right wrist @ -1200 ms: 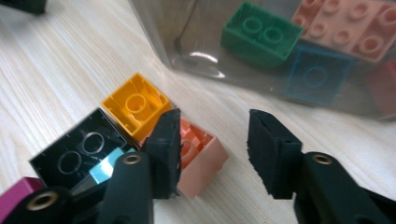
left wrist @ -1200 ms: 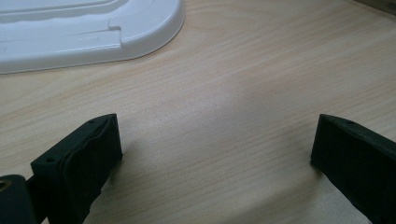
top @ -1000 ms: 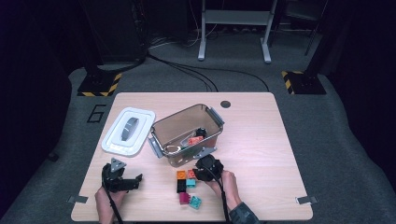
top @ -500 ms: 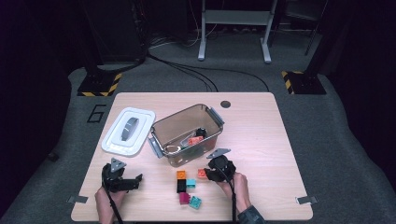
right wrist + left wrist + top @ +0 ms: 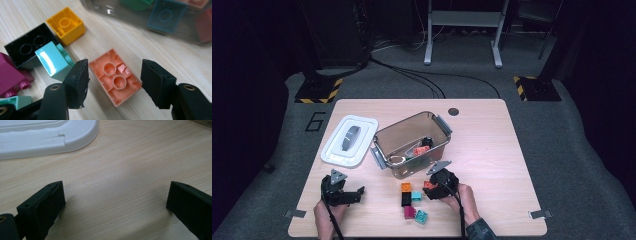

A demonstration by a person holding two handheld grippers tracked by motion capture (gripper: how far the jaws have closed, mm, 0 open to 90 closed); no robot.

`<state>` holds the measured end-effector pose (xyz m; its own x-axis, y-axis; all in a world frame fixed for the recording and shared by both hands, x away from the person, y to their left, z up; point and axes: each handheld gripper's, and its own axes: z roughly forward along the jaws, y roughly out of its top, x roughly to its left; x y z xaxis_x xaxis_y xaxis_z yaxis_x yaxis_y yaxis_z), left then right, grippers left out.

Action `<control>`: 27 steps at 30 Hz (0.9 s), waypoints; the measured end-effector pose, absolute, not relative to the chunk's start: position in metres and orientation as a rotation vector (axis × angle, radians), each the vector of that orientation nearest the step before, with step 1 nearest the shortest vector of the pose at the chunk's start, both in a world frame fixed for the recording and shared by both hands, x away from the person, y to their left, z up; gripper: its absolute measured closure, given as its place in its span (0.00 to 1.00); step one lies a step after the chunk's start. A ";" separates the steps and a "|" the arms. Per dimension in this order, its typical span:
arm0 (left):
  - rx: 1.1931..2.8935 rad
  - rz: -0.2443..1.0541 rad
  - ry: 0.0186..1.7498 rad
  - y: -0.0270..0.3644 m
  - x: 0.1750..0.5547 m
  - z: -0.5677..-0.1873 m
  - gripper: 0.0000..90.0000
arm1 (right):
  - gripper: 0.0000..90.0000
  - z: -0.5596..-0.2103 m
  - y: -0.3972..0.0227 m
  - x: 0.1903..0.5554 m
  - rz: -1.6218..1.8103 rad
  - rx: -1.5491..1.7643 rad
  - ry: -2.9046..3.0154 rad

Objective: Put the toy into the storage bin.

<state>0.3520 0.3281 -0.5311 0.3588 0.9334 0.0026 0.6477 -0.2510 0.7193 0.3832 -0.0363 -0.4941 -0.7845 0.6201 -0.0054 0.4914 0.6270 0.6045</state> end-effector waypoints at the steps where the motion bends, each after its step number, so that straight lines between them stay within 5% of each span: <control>1: 1.994 0.584 1.367 0.328 0.352 -0.531 0.02 | 0.48 -0.495 -0.035 0.384 0.861 0.911 2.634; 7: 1.994 0.584 1.367 0.328 0.352 -0.531 0.02 | 0.63 -0.495 -0.038 0.384 0.782 0.985 2.610; 20: 1.991 0.584 1.369 0.328 0.352 -0.531 0.02 | 0.49 -0.491 -0.044 0.388 0.763 1.067 2.619; 27: 1.992 0.583 1.368 0.328 0.352 -0.531 0.02 | 0.57 -0.493 -0.035 0.395 0.750 1.070 2.627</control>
